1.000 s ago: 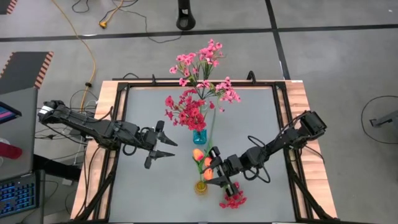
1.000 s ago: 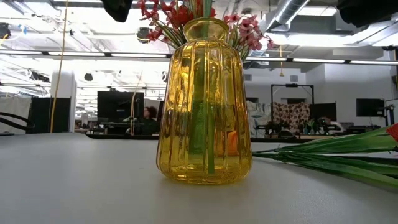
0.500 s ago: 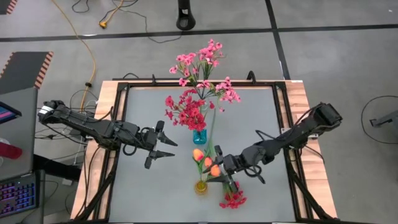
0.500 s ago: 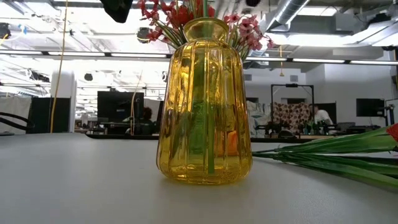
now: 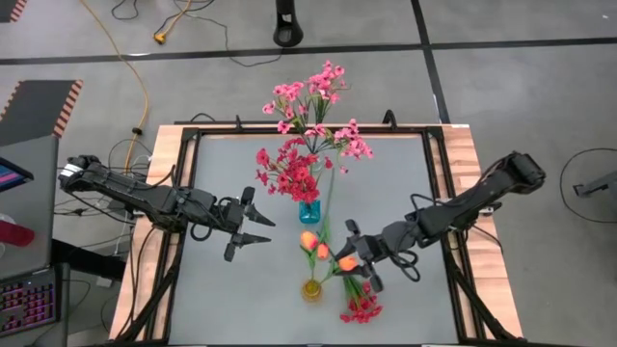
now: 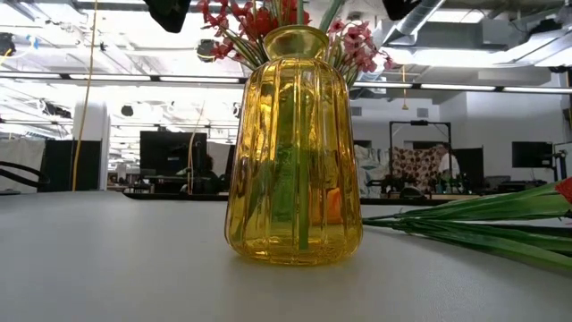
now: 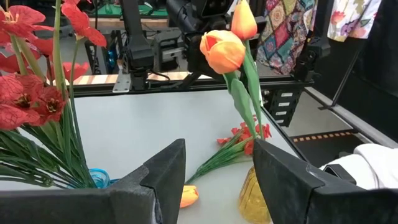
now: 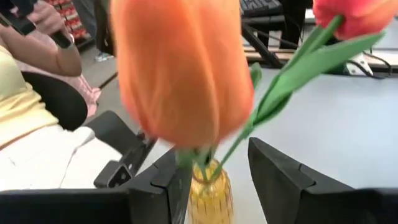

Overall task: Sort flowers into vase by color
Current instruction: Put the top orange flower into the yellow vase, then put the red flowers into the blue vase

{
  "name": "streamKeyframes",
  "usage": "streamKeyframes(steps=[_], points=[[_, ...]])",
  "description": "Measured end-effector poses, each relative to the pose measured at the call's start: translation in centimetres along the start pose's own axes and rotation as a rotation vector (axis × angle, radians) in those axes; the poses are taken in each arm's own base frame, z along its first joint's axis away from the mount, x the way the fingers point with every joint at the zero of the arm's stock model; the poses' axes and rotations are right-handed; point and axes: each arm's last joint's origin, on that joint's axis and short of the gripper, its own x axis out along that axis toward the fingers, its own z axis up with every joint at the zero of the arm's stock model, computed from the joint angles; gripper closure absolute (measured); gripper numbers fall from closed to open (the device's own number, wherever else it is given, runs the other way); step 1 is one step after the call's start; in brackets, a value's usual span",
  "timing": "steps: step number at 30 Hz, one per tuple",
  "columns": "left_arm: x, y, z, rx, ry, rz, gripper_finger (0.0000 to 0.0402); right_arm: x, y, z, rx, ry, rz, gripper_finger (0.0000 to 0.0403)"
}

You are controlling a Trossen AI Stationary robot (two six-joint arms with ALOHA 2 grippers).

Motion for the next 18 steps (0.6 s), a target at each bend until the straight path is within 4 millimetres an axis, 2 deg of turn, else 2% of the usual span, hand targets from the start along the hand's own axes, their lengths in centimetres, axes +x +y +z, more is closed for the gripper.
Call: streamKeyframes(steps=[12, 18], points=[[0.0, 0.0, 0.0, 0.0, 0.001, 0.0, 0.0228, -1.5, -0.1, 0.1, 0.004, 0.07, -0.009, 0.0218], [0.0, 0.0, -0.1, 0.0, 0.008, 0.001, 0.0228, -1.2, -0.3, -1.5, 0.213, 0.204, -0.05, 0.0218]])
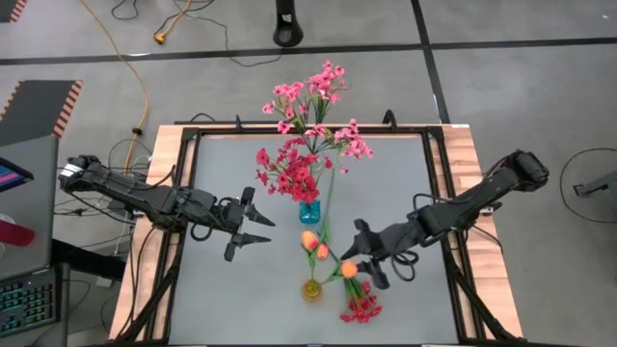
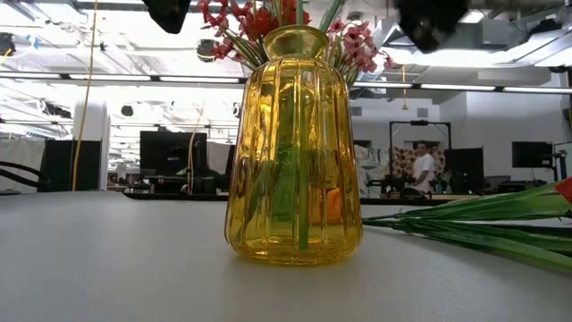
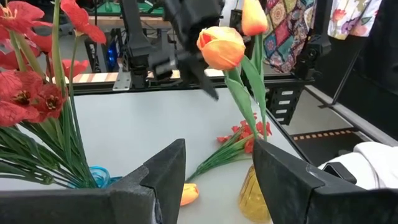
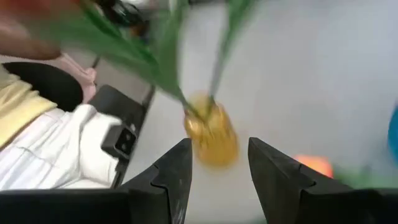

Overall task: Sort flowers into vase by color
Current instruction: Put the red flowers into the blue vase

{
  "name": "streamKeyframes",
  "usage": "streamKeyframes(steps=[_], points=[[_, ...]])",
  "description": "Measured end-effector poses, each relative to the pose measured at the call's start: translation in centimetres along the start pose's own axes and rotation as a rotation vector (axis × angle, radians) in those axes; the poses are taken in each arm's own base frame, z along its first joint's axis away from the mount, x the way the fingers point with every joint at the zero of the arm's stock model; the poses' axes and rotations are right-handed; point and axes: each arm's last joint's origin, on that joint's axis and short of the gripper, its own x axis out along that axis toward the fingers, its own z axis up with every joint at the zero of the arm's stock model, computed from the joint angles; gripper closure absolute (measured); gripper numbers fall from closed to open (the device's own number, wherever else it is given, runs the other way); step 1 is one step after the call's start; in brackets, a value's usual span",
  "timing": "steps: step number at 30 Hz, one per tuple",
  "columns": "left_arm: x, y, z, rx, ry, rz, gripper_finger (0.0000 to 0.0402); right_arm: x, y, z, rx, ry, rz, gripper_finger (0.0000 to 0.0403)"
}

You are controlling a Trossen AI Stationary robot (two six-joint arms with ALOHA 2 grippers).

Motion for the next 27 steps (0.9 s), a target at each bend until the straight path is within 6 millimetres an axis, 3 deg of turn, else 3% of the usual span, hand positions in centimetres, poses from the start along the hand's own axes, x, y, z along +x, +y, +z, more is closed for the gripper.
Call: streamKeyframes(steps=[11, 27], points=[[0.0, 0.0, 0.0, 0.0, 0.004, 0.0, 0.0228, 4.2, -0.7, -4.1, 0.407, 0.248, -0.095, 0.0218], [0.0, 0.0, 0.0, 0.001, 0.004, 0.0, 0.0228, 7.4, -1.9, -7.3, 0.49, 0.392, -0.175, 0.0237]])
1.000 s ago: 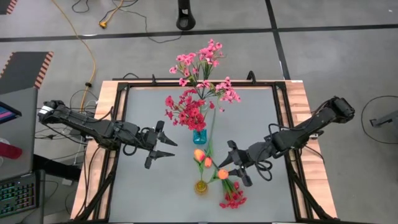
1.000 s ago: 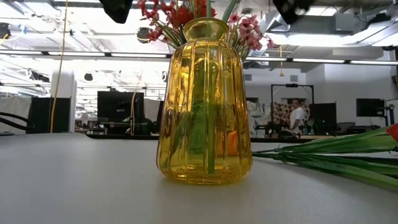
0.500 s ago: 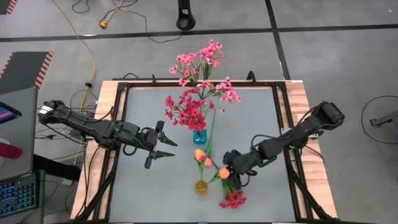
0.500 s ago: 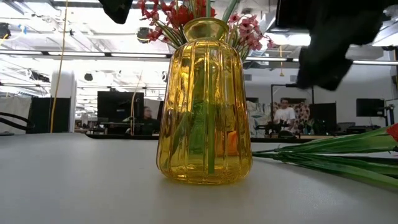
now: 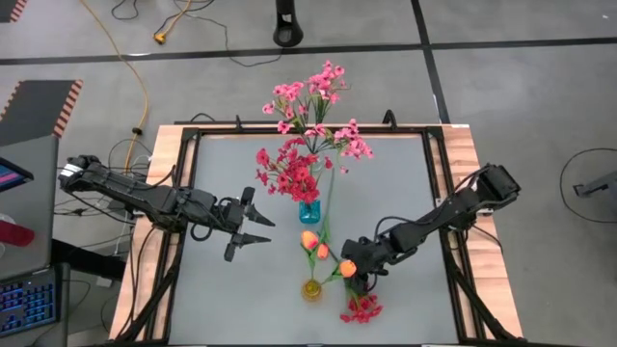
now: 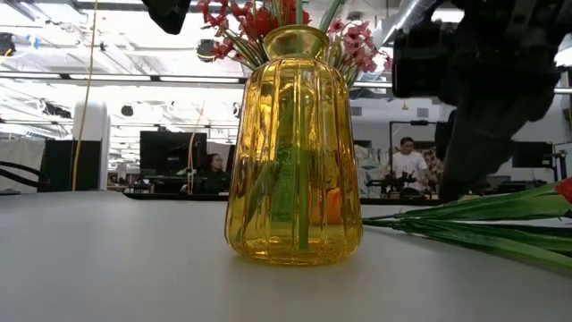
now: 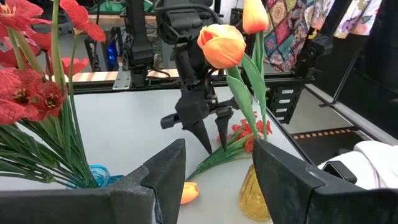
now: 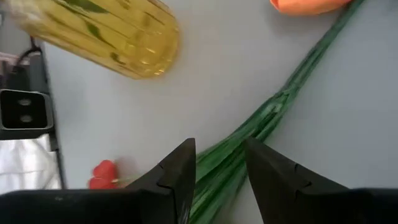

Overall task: Sort flowers into vase by color
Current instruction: Put the red flowers into the blue vase

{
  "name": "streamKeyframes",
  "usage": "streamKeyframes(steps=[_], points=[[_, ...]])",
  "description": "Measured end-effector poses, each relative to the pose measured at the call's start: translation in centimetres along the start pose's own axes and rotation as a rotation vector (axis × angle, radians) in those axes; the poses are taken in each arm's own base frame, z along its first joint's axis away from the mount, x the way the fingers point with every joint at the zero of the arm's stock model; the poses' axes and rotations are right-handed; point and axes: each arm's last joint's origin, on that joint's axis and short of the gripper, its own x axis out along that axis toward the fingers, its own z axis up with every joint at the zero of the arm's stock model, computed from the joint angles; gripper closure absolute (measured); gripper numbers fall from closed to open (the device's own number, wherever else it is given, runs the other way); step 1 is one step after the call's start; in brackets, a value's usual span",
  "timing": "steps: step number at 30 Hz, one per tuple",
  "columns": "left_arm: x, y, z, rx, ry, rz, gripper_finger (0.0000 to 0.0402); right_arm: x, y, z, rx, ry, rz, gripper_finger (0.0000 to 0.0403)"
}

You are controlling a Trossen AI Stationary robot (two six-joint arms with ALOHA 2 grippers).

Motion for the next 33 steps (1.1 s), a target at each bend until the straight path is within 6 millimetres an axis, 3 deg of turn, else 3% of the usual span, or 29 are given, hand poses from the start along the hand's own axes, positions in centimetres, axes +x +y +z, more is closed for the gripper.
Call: streamKeyframes(steps=[33], points=[[0.0, 0.0, -0.2, 0.001, 0.024, 0.002, 0.0228, 2.1, -0.7, -0.5, 0.108, 0.066, -0.011, 0.0249]])
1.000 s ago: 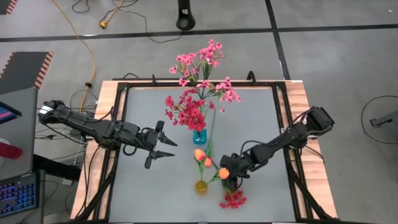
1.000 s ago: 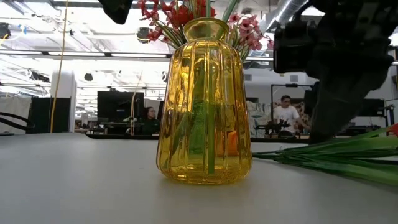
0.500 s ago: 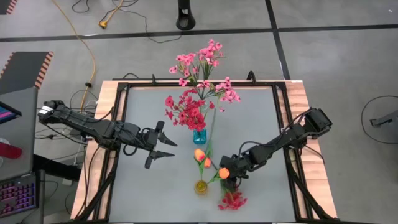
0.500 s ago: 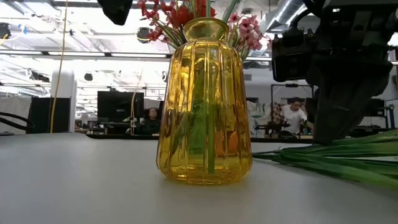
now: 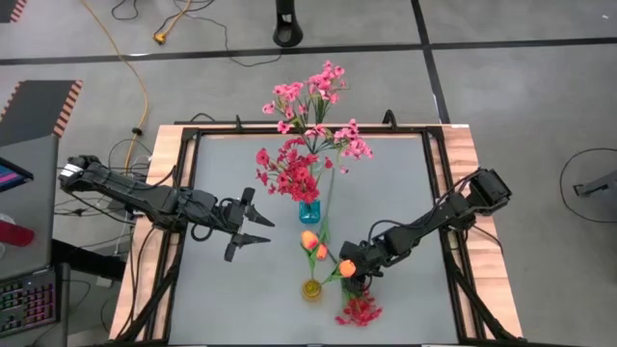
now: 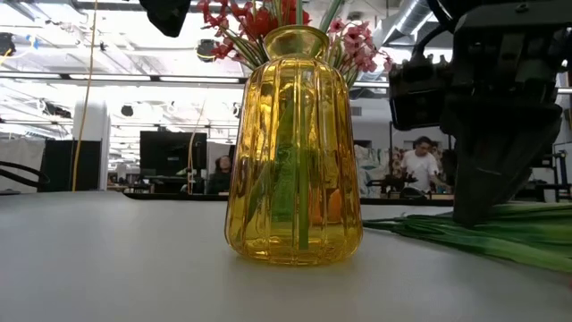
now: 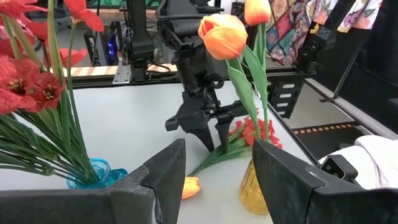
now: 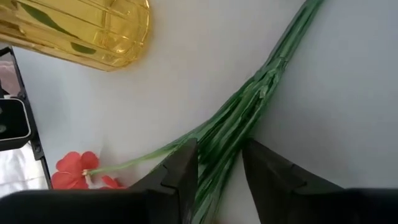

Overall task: Sort flowers into vase by color
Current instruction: Put the red flowers into the blue vase

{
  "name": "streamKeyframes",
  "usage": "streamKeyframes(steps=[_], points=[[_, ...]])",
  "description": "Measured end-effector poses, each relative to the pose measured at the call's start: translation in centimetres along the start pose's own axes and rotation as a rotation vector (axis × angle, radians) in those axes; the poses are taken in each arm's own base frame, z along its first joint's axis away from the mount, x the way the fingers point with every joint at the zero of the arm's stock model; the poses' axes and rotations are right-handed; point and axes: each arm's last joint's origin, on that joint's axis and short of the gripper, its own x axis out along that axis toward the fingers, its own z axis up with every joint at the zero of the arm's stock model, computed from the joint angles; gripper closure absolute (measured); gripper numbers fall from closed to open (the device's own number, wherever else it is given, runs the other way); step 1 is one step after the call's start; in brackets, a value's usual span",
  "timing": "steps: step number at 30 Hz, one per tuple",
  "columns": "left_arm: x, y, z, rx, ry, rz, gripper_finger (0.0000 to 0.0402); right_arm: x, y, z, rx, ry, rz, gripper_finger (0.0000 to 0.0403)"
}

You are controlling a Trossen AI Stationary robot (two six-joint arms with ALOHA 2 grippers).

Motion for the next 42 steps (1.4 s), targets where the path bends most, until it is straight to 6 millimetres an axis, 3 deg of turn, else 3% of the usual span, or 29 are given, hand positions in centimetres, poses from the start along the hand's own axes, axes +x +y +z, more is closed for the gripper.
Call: streamKeyframes(steps=[11, 20, 25, 36, 42], points=[[0.0, 0.0, 0.0, -0.016, 0.001, 0.004, 0.0228, 0.0, 0.1, 0.1, 0.002, -0.006, 0.011, 0.0379], [0.0, 0.0, 0.0, -0.016, 0.001, 0.004, 0.0228, -0.1, 0.2, 0.1, 0.003, 0.013, 0.028, 0.0368], [0.0, 0.0, 0.0, -0.017, 0.001, 0.004, 0.0228, -1.2, 0.1, 0.2, 0.002, 0.022, 0.009, 0.0377], [0.0, 0.0, 0.0, -0.019, 0.0, 0.004, 0.0228, -6.8, -1.2, -0.5, 0.015, 0.105, -0.144, 0.0375], [0.0, 0.0, 0.0, -0.019, 0.001, 0.006, 0.0228, -9.6, -1.9, -1.2, -0.128, 0.164, -0.194, 0.0374]])
